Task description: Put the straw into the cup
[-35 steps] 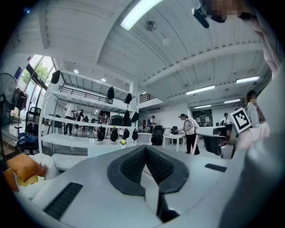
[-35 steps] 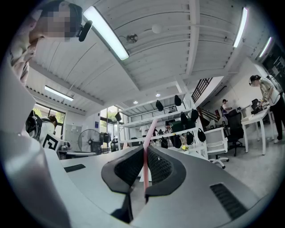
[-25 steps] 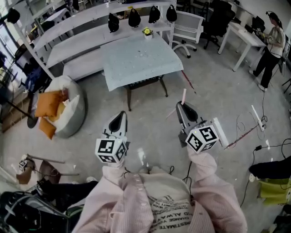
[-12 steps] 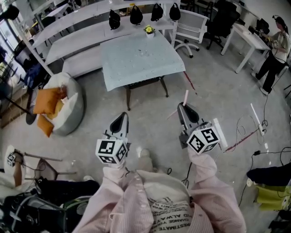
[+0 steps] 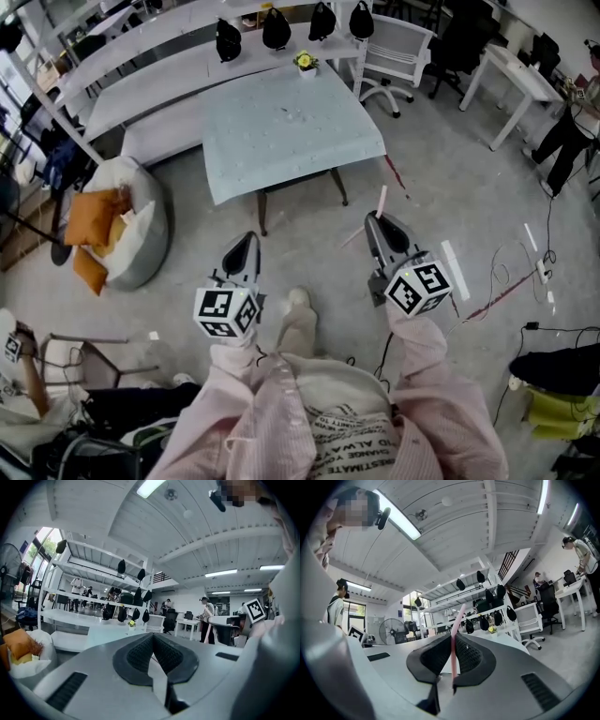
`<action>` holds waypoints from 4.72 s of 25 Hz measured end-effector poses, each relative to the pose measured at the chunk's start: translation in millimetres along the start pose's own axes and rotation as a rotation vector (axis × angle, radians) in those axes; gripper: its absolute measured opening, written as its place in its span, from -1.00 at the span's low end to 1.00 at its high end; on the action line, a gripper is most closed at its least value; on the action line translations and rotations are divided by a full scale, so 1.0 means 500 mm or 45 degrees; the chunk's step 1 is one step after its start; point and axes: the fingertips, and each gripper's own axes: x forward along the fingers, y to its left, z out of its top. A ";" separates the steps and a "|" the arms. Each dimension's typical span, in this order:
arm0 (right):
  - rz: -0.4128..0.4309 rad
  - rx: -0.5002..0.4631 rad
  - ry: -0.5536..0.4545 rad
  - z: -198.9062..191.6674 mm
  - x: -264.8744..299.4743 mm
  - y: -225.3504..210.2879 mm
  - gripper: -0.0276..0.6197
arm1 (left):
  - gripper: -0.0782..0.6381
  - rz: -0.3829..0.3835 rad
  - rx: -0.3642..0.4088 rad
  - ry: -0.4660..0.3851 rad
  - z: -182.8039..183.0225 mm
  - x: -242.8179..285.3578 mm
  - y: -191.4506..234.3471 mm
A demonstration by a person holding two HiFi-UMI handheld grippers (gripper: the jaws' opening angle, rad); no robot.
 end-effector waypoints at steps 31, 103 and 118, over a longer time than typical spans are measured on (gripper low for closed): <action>-0.094 0.058 0.024 0.016 0.493 -0.256 -0.84 | -0.79 -0.068 -0.085 0.082 0.046 0.488 0.298; 0.210 0.386 0.324 -0.197 1.314 -0.588 -0.84 | -0.79 0.222 -0.465 0.374 -0.103 1.111 0.615; 0.209 0.399 0.442 -0.298 1.310 -0.583 -0.84 | -0.79 0.224 -0.592 0.471 -0.188 1.108 0.606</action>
